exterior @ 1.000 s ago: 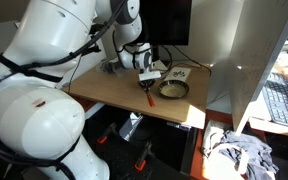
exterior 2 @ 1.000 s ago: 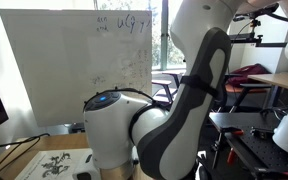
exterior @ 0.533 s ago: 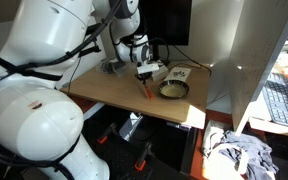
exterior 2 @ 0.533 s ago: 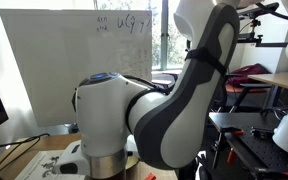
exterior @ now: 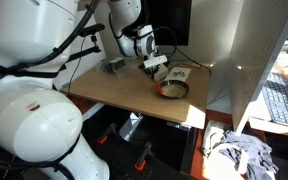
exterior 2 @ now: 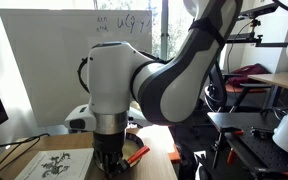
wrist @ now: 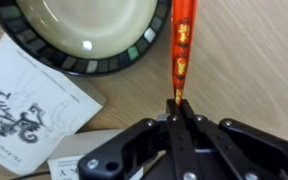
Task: Put the marker in the bowl
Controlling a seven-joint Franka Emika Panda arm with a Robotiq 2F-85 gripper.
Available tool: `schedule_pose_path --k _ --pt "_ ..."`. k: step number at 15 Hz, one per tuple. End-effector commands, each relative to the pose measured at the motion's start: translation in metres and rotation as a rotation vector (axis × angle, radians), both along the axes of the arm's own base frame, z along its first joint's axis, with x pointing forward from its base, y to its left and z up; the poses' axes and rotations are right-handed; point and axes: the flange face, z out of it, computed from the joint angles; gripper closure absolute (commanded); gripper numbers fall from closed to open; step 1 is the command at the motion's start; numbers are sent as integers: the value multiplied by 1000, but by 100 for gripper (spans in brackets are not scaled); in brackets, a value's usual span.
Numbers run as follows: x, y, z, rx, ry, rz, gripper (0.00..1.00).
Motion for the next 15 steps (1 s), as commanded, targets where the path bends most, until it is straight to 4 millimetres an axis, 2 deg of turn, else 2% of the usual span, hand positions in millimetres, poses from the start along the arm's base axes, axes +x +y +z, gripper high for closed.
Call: schedule_pose_path --k 1,5,9,10,11,12,15 --pt "-2 -31 0 -86 35 -51 98" --pt "3 -76 -7 -184 50 -177 98" --pt "9 -97 -10 -209 16 -281 98" --pt "11 -98 -10 -213 14 -311 80" --pt "11 -100 -9 -224 4 -335 68" --pt "10 -99 -8 -234 5 -355 63" --pt "3 -85 3 -204 -9 -371 38"
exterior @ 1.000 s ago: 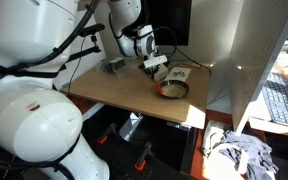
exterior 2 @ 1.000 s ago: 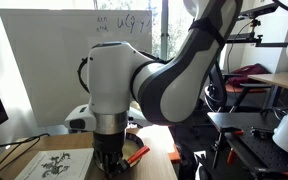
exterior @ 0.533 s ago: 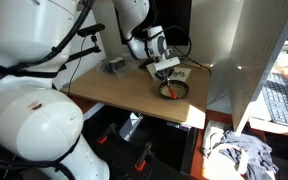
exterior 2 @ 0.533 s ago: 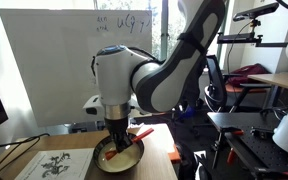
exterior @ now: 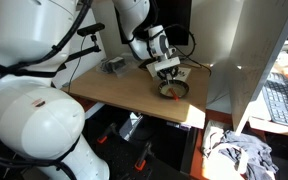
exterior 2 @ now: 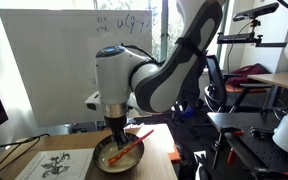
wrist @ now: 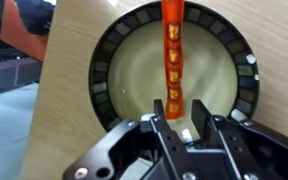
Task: Put the marker in the bowl
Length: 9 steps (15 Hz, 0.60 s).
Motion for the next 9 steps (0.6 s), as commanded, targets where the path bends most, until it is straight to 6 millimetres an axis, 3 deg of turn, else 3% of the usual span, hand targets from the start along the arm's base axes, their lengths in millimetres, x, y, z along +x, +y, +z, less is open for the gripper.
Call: schedule_pose_path --k 1,5,9 --pt "-8 17 20 6 -11 -50 32" --pt "-30 51 66 7 10 -197 2" --pt "-49 69 97 -26 53 -312 0"
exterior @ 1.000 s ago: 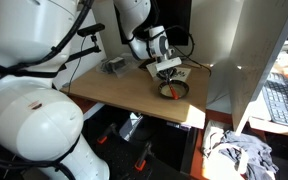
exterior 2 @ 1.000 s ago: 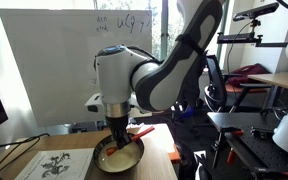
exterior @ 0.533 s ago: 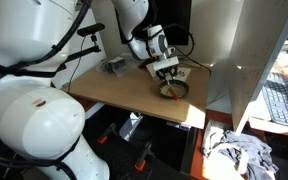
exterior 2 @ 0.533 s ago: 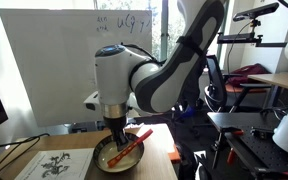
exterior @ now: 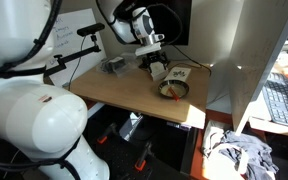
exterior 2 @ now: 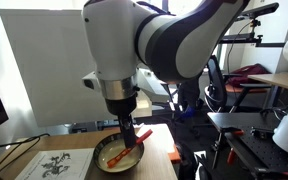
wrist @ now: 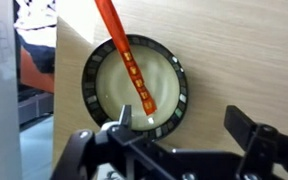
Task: Put the marker in the bowl
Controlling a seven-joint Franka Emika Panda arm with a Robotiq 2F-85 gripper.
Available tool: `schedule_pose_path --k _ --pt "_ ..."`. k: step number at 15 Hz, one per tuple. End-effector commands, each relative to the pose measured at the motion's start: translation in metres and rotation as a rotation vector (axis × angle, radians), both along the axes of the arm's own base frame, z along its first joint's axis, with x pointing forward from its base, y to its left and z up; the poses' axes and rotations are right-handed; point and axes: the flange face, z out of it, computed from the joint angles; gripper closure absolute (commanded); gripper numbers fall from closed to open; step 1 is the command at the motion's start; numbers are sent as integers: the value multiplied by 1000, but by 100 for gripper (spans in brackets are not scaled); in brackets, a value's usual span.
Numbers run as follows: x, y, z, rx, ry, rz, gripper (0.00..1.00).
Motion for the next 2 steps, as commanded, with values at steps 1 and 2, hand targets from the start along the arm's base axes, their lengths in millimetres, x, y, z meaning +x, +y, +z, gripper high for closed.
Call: schedule_pose_path --k 1,2 --pt "-20 3 15 -11 32 -90 0" --pt "-22 5 16 -14 23 -84 0"
